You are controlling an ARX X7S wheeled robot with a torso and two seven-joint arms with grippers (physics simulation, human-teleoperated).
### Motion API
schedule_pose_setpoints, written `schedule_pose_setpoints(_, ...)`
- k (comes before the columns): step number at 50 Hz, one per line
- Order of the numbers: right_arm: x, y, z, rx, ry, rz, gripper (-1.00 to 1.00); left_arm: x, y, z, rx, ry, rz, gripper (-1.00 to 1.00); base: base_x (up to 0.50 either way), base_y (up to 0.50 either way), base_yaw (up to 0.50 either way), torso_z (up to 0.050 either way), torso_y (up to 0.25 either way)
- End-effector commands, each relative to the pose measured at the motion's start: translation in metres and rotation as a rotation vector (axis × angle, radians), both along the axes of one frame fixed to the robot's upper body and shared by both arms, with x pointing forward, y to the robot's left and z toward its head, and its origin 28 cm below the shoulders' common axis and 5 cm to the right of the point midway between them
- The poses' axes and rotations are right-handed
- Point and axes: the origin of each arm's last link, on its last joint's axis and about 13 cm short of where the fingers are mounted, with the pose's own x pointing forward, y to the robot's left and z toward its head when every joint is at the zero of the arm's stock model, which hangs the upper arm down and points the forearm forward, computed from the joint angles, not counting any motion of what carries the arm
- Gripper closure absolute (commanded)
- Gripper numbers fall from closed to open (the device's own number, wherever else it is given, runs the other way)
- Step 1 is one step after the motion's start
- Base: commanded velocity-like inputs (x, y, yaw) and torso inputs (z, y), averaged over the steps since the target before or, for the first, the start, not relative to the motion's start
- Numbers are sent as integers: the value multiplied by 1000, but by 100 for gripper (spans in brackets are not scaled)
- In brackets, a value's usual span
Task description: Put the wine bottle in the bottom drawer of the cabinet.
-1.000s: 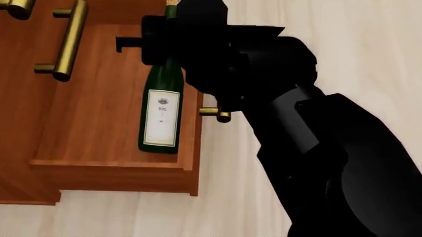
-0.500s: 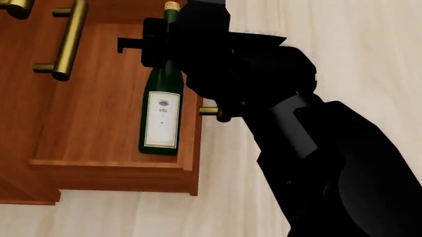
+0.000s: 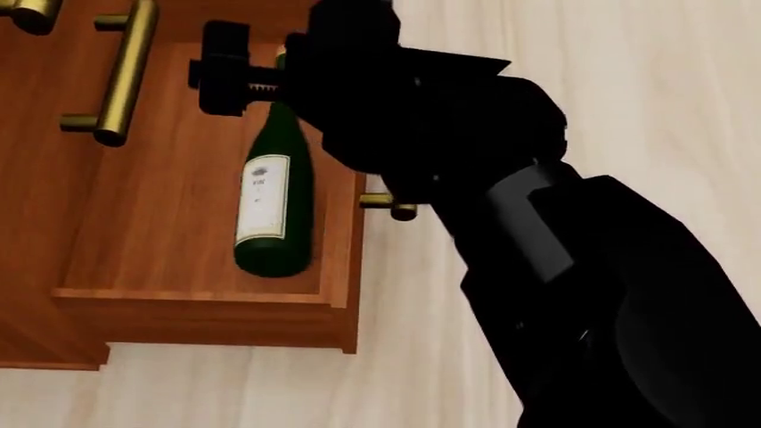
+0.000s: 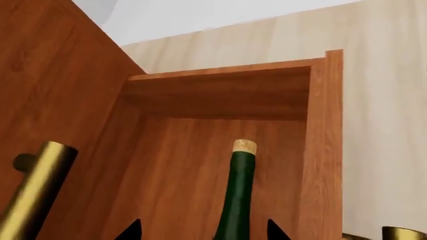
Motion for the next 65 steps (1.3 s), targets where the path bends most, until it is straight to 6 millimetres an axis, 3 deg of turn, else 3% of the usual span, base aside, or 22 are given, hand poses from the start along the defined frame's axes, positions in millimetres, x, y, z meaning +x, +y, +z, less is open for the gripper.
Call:
schedule_pose_setpoints(1, -2, -14, -39, -305, 137, -96, -100, 0, 0, 0, 4, 0, 2, -100, 0, 0, -3, 0, 0)
schedule_pose_setpoints(14, -12, -4, 67, -265, -178, -60, -100, 0, 0, 0, 6, 5, 4, -100, 0, 0, -1, 0, -2)
schedule_pose_setpoints(18, -23, -3, 108, -249, -294, -57, -100, 0, 0, 0, 5, 5, 5, -100, 0, 0, 0, 0, 0)
schedule_pose_setpoints(26, -50, -4, 155, -252, -447, -37, -100, 0, 0, 0, 6, 8, 7, -100, 0, 0, 0, 0, 0)
schedule_pose_setpoints(38, -104, -26, 177, -252, -570, -69, -100, 1, 0, 0, 9, 13, 7, -100, 0, 0, 0, 0, 0)
schedule_pose_setpoints(45, -130, -41, 178, -248, -641, -100, -100, 1, -1, 2, 10, 17, 11, -100, 0, 0, 0, 0, 0)
schedule_pose_setpoints(65, -183, -80, 143, -209, -708, -165, -100, 1, 0, 0, 15, 17, 16, -100, 0, 0, 0, 0, 0)
